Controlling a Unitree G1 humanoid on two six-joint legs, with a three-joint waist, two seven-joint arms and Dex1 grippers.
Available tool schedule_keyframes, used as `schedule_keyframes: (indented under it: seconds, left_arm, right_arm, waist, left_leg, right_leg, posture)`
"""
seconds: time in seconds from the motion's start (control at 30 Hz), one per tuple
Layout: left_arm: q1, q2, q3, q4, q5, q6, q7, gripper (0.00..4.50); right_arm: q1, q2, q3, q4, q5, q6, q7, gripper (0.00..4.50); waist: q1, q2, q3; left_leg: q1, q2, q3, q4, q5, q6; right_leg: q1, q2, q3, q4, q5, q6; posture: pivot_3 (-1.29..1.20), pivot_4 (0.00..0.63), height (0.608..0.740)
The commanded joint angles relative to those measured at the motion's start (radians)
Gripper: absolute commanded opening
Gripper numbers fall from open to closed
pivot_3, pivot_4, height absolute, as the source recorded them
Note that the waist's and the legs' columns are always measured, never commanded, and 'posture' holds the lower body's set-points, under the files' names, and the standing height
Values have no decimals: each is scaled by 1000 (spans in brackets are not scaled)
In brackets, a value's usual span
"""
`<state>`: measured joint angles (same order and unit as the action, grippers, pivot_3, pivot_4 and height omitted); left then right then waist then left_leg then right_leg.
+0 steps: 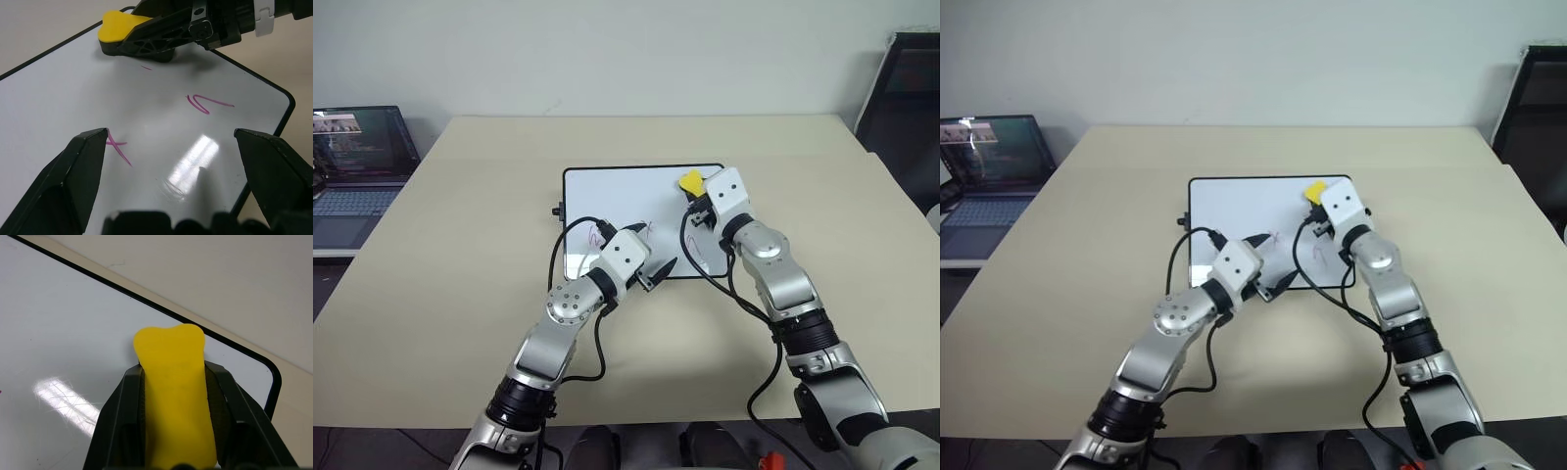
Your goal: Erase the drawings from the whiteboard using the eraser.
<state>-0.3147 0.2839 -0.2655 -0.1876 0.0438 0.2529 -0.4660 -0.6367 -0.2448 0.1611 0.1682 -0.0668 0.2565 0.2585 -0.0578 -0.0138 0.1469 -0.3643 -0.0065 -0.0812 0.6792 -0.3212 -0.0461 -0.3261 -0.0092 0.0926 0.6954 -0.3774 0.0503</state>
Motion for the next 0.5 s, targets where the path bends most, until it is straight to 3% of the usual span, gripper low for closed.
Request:
schedule_keyframes:
  seconds: [0.03,0.33,0.5]
  left_arm:
    - [3,1,17,-52,2,-10,8,4500]
    - [-4,3,19,-46,-2,-7,5,4500]
    - [-4,3,17,-47,-8,-4,-2,4500]
  right_arm:
    - [79,-20,15,-31,-26,34,19,1298]
    - [270,-85,63,-232,-52,122,99,1298]
    - [302,-102,50,-276,-49,151,106,1298]
  waist:
    - [1,0,0]
    - [3,-2,1]
    - [4,-3,3]
  left_leg:
    - [0,0,0,0,0,0]
    - [0,0,0,-1,0,0]
    - [0,0,0,-1,0,0]
  right_leg:
    - [0,0,0,0,0,0]
    - [1,0,0,-2,0,0]
    - [1,0,0,-2,0,0]
  posture:
    - [0,150,740]
    - [0,150,740]
    - [0,150,740]
